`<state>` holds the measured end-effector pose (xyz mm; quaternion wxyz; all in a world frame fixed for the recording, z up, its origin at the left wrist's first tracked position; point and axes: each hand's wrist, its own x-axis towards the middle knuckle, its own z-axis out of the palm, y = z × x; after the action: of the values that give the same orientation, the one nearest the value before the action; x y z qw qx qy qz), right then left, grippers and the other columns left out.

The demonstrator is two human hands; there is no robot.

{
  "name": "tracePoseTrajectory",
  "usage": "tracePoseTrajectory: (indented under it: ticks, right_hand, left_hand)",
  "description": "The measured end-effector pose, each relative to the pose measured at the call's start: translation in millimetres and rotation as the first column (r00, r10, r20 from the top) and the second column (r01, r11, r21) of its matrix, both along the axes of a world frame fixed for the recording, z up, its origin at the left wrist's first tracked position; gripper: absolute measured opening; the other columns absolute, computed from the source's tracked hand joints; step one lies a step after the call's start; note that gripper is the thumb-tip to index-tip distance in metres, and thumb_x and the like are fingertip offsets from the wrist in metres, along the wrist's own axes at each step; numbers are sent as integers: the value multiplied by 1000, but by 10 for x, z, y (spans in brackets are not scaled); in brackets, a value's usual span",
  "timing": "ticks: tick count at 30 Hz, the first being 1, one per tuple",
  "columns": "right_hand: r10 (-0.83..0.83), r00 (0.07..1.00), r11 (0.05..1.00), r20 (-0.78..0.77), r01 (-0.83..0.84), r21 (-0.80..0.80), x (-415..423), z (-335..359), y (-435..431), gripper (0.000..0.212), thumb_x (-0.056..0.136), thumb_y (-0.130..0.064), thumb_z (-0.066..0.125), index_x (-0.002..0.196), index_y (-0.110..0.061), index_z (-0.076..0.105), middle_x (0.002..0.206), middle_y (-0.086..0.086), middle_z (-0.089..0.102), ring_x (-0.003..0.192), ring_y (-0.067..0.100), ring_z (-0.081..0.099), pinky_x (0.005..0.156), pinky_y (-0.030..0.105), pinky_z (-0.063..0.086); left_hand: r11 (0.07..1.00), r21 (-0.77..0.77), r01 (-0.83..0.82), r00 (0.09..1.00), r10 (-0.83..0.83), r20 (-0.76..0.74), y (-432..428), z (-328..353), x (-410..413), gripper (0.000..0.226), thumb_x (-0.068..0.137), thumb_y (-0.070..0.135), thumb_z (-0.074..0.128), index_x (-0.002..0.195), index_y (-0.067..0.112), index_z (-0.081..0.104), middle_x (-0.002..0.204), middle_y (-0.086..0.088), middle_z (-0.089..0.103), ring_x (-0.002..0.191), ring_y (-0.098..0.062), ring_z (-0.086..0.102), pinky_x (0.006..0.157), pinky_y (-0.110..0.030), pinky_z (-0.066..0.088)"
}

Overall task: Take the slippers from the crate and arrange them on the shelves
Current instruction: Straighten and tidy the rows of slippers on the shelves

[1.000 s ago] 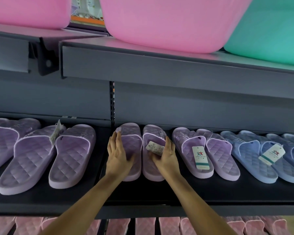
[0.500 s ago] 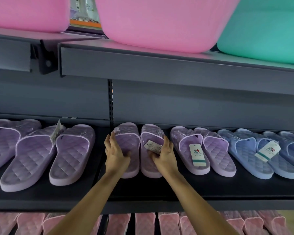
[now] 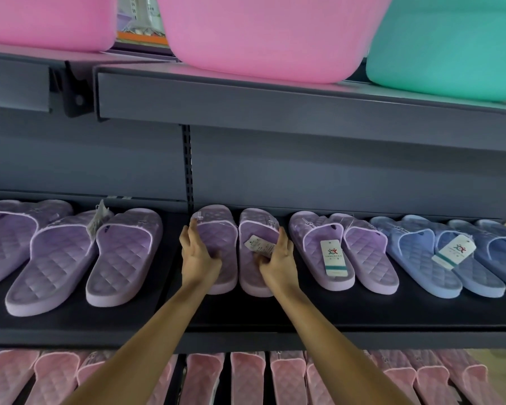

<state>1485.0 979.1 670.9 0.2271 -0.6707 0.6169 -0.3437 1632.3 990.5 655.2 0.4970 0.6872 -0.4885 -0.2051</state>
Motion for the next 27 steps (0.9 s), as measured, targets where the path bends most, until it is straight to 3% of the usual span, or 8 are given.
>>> tracePoseTrajectory:
  ticks: [4,11,15,19,24,27]
  right_hand:
    - [-22,999,1000,26,21,16,33,6,-25,77,87,-10,55,148,-10,7,146,15,25,125,34,41,93,33,39]
    - [-50,998,999,31,50,20,47,-12,9,76,89,-12,54,148,-9,7,145,16,24,124,35,42,92,36,41]
    - [-44,998,999,-33,45,10,31,4,46,78,88,-17,57,147,-6,7,147,18,24,131,35,34,101,38,35]
    - [-52,980,986,-192,20,-165,-34,92,93,78,88,-27,59,146,-1,14,150,21,24,139,33,24,111,40,22]
    - [-13,959,931,-282,-91,-353,33,205,123,72,77,-18,73,135,6,39,134,27,47,124,43,45,101,50,36]
    - [84,939,922,-333,-201,-332,195,269,193,72,80,-20,70,139,2,35,141,22,40,131,39,37,107,47,30]
  left_hand:
    - [1000,4,-15,1000,15,23,-17,-6,-14,85,79,-5,53,148,20,9,154,-9,7,134,-33,30,80,-27,34]
    - [999,5,53,998,-53,37,35,9,38,85,84,2,60,149,20,9,155,-9,6,136,-31,29,86,-24,33]
    - [992,30,121,990,-123,62,106,49,142,91,82,8,66,149,19,6,156,-10,2,140,-27,22,96,-26,33]
    - [988,19,154,965,-155,213,274,131,300,80,83,16,66,148,18,18,155,-9,11,142,-25,16,109,-33,25]
    - [985,-49,163,898,-128,422,550,320,541,63,86,16,63,142,14,35,150,-11,29,138,-28,26,111,-45,28]
    - [985,-77,157,873,-102,477,662,433,763,59,86,16,63,139,11,39,144,-11,38,133,-29,34,110,-40,29]
